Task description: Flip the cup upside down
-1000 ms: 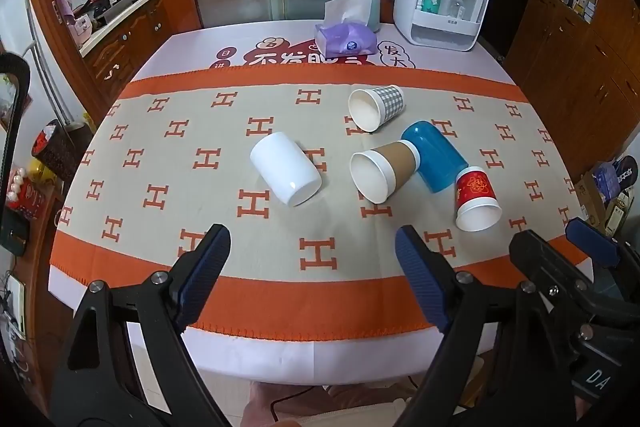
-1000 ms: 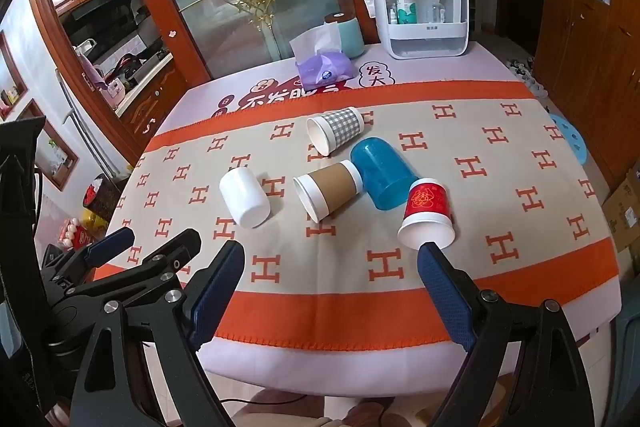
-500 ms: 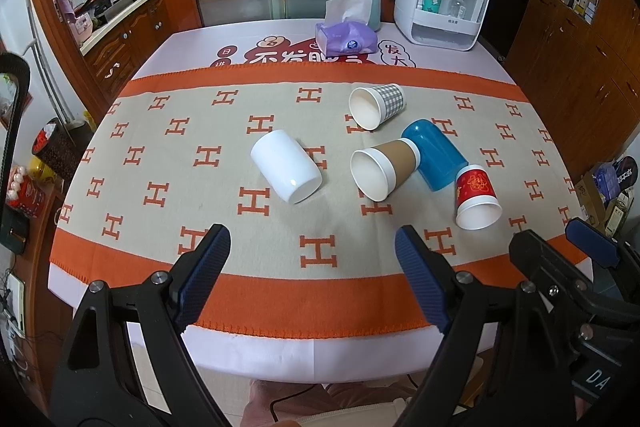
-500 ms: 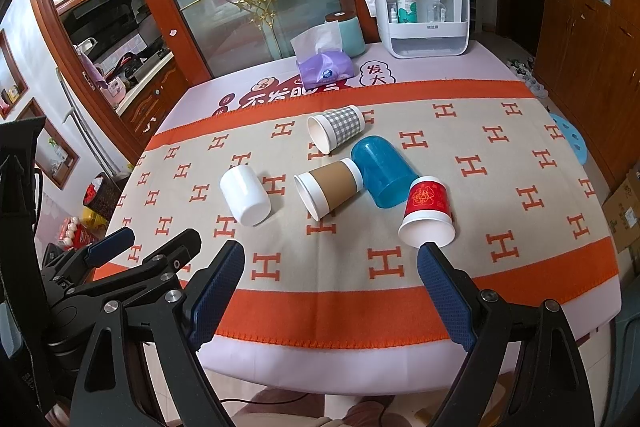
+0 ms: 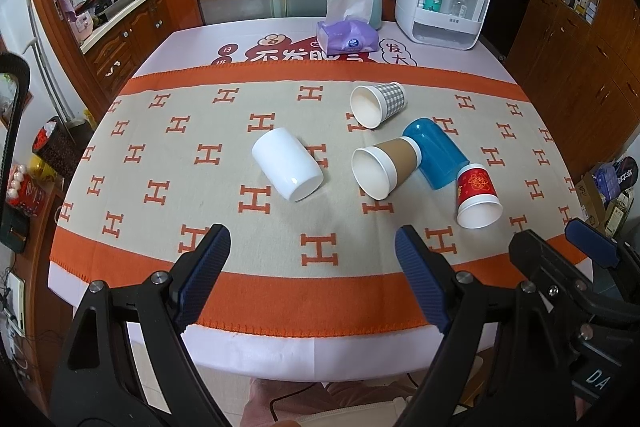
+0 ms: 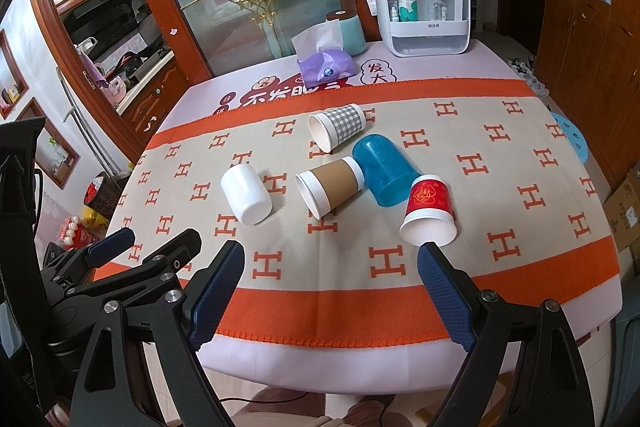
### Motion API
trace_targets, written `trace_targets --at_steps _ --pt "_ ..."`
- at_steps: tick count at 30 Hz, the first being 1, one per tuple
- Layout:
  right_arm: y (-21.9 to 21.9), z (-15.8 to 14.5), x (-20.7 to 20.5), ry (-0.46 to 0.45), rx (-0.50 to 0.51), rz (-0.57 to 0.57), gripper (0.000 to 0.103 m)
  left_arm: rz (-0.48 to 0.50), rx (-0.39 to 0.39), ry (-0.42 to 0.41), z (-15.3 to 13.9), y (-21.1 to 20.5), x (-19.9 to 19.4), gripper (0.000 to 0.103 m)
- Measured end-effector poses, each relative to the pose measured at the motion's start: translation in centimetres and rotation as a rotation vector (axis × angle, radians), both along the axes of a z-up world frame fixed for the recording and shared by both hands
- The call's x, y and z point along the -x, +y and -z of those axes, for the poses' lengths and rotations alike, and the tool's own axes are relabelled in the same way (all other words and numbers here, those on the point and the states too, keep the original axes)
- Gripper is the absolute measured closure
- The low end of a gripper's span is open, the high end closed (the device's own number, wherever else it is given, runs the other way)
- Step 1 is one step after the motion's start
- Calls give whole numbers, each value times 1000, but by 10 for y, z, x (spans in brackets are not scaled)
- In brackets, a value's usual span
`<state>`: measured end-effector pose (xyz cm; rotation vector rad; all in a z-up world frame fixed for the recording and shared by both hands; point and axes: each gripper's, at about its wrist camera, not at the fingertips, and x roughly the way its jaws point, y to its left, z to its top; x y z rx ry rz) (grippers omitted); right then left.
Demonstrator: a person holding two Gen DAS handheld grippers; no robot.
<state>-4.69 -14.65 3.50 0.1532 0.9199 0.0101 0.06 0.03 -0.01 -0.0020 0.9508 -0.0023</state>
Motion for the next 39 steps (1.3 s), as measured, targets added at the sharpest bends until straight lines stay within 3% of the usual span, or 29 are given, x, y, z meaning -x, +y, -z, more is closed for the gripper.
trace_targets --at_steps 32,39 --pt "-1 3 -5 5 -3 0 14 1 1 4 0 0 -1 20" --pt "1 5 -10 8 -7 0 14 52 -19 7 20 6 9 20"
